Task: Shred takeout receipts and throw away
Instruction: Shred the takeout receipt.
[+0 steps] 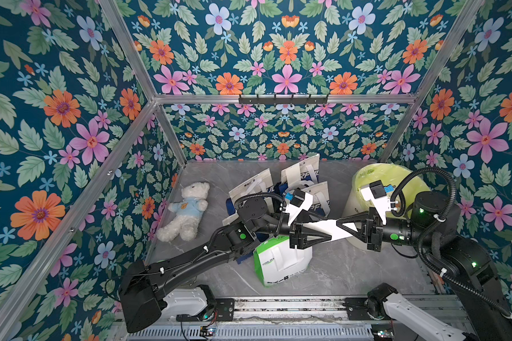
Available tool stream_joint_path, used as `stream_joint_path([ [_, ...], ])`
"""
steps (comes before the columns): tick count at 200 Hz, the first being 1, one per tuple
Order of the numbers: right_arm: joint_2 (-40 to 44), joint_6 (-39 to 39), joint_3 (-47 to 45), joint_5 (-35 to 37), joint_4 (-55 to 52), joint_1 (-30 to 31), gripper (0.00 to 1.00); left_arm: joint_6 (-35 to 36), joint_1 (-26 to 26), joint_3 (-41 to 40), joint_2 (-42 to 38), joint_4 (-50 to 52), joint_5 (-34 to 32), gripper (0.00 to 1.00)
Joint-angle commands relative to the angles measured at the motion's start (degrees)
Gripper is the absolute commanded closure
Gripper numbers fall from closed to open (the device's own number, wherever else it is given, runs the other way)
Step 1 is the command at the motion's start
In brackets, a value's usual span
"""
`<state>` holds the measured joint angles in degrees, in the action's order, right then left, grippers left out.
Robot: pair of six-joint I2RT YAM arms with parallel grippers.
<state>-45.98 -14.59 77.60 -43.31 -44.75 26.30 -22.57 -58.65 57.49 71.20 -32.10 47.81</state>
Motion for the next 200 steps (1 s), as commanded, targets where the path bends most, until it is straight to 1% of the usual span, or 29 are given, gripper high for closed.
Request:
stream_joint_path([
  [1, 0.4, 0.1, 0.1, 0.0, 1.3, 0.1, 1.0, -0.4, 0.0, -0.1, -0.6, -2.9, 1.4, 0.49],
  [7, 0.4, 0.2, 0.0, 0.1, 1.2, 0.1, 1.0, -0.4, 0.0, -0.3, -0.8, -2.9, 1.0, 0.57],
  [11, 0.4, 0.2, 0.1, 0.2, 1.2, 0.1, 1.0, -0.4, 0.0, -0.4, -0.9, -2.9, 0.5, 0.59],
  [51, 0.6, 0.1, -0.3, 0.7, 1.5, 0.1, 1.0, -0.7, 0.1, -1.1, -1.6, -4.2, -1.3, 0.61],
  [66, 0.6, 0.1, -0.3, 0.7, 1.6, 0.1, 1.0, -1.1, 0.0, -1.3, -1.6, -5.0, -1.9, 0.64],
  [83, 0.6, 0.1, -0.3, 0.6, 1.5, 0.1, 1.0, -1.5, 0.0, -1.9, -1.8, -6.4, -3.4, 0.72],
  [135, 0.8, 0.1, -0.2, 0.7, 1.3, 0.1, 1.0, -2.0, 0.0, -2.4, -1.8, -7.2, -5.0, 0.75],
  [154, 0.9, 0.1, -0.3, 0.7, 1.3, 0.1, 1.0, -2.0, 0.0, -2.4, -1.9, -7.2, -5.4, 0.79],
  [195, 0.8, -0.1, -0.4, 0.4, 1.8, 0.1, 1.0, -1.7, 0.0, -1.0, -0.6, -5.0, -4.7, 0.92],
  [200, 0.8, 0.0, -0.3, 0.4, 1.8, 0.1, 1.0, -1.7, 0.0, -1.0, -0.5, -4.8, -4.7, 0.95],
])
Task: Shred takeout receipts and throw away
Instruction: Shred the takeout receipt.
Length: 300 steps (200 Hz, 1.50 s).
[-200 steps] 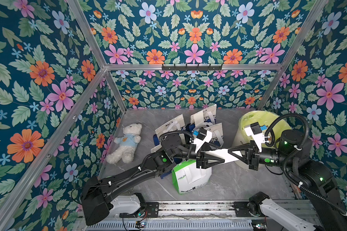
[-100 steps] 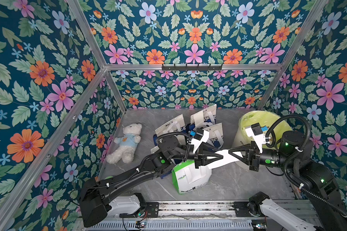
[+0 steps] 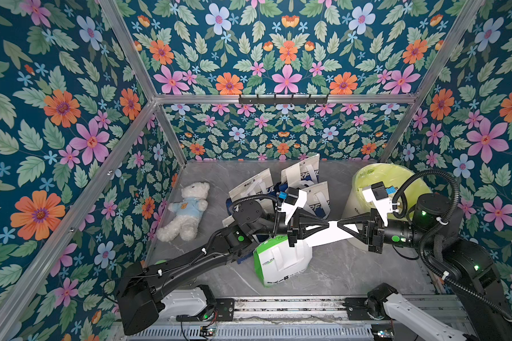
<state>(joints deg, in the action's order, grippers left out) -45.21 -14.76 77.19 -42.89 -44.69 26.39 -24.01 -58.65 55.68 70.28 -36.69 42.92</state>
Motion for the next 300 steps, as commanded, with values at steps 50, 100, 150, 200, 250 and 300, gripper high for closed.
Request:
stream_joint_path([
  [50, -0.8, 1.4, 0.8, -0.1, 1.4, 0.0, 0.57, 0.5, 0.0, 1.0, 0.1, 1.6, 0.2, 1.0],
  [100, -3.6, 1.4, 2.3, -2.1, 2.3, 0.0, 0.72, 0.4, 0.0, 1.2, 0.0, 2.2, 0.7, 1.0],
  [150, -4.7, 1.1, 2.3, -3.1, 1.7, 0.0, 0.84, 0.9, 0.0, 1.5, 0.1, 2.7, 0.3, 1.0],
  [200, -4.5, 0.8, 1.7, -3.5, 1.1, 0.0, 0.9, 1.8, 0.0, 1.4, -0.4, 3.4, -1.5, 1.0],
  [250, -4.3, 0.7, 1.0, -4.0, 0.6, 0.0, 0.88, 2.5, 0.0, 1.5, -0.5, 4.1, -3.3, 1.0],
  [300, -4.6, -0.2, 1.0, -4.2, 1.5, 0.0, 1.0, 2.4, 0.0, 2.2, 0.6, 4.3, -2.9, 1.0],
])
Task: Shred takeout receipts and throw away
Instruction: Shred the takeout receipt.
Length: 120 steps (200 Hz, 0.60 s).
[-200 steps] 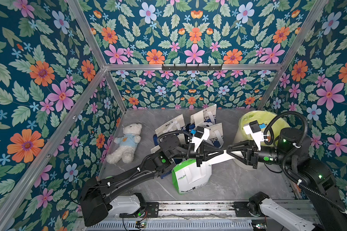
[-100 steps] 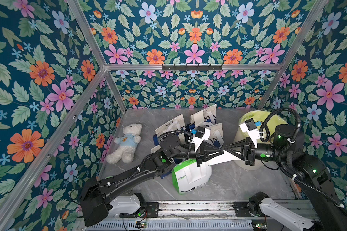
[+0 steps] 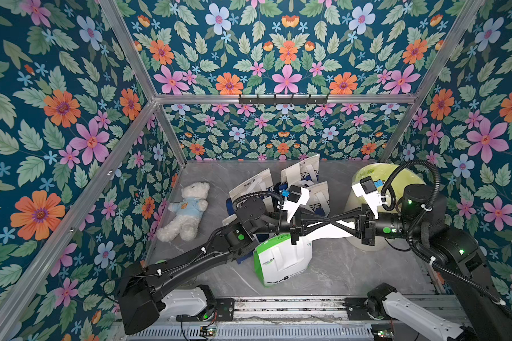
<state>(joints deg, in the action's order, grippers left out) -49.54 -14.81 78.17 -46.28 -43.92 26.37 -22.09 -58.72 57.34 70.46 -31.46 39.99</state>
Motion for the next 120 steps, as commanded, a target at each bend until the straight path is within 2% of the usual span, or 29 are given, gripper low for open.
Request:
stream_joint_path([
  [1, -0.2, -0.2, 0.0, -0.8, 0.7, 0.0, 1.0, 0.4, 0.0, 0.6, 0.4, -0.9, 0.1, 1.0],
  [31, -2.0, -2.1, 1.1, 2.7, -2.5, 0.2, 1.0, 2.4, 0.1, 0.2, 0.0, -1.2, -2.5, 1.0],
  [69, -4.3, -6.3, 2.0, 17.1, -9.2, 0.5, 1.0, 5.9, -0.2, -3.0, -2.6, -5.7, -8.2, 1.0],
  [120, -2.4, -11.7, -1.9, 27.2, -6.5, 0.6, 1.0, 4.3, -0.2, -7.1, -4.7, -13.9, -11.4, 1.0],
])
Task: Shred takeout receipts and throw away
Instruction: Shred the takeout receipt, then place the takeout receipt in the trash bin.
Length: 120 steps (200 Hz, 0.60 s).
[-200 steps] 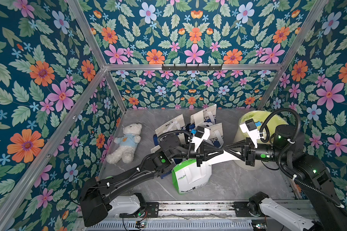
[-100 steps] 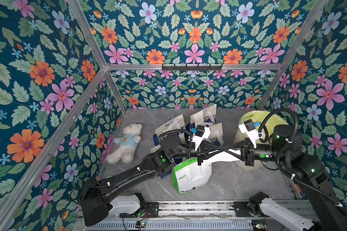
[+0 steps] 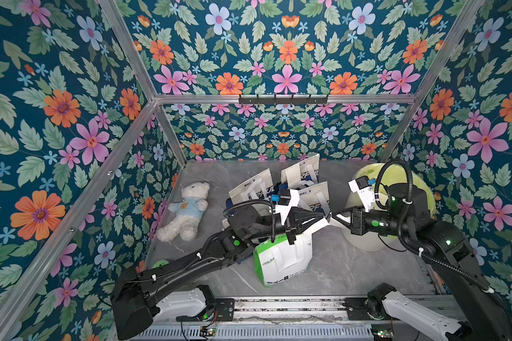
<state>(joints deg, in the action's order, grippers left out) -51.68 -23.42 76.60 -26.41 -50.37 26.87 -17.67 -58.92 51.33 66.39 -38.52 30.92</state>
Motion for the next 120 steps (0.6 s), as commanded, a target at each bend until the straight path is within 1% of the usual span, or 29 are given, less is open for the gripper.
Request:
stream_joint_path([
  [1, -0.2, -3.1, -0.3, 7.5, 0.0, 0.0, 1.0, -0.2, 0.0, -1.1, -0.6, -6.9, -2.4, 1.0],
  [23, -1.0, -2.9, 0.3, 10.9, -1.0, 0.0, 1.0, -0.3, -0.1, -2.4, -1.9, -8.2, -3.4, 1.0],
  [45, -2.4, -1.0, 3.3, 18.0, -3.9, -0.3, 1.0, 0.4, 0.0, -4.6, -4.7, -9.5, -6.4, 1.0],
  [57, -3.2, 0.3, 5.6, 22.2, -5.5, -2.0, 1.0, 1.0, -0.1, -5.0, -6.0, -8.8, -8.0, 1.0],
  [71, -3.7, 1.1, 7.8, 25.2, -6.5, -7.1, 1.0, 2.2, -0.1, -3.8, -6.6, -5.5, -8.5, 1.0],
  [97, -4.0, 1.8, 10.0, 26.7, -6.2, -19.8, 1.0, 3.2, -0.1, 0.9, -4.6, 2.1, -7.1, 1.0],
  [110, -4.4, 2.2, 9.4, 28.6, -5.8, -23.8, 1.0, 3.2, -0.1, 2.7, -2.8, 3.4, -6.2, 1.0],
  [120, -4.7, 2.6, 8.5, 29.7, -5.4, -25.9, 1.0, 3.5, -0.1, 4.3, -1.3, 4.4, -5.9, 1.0],
])
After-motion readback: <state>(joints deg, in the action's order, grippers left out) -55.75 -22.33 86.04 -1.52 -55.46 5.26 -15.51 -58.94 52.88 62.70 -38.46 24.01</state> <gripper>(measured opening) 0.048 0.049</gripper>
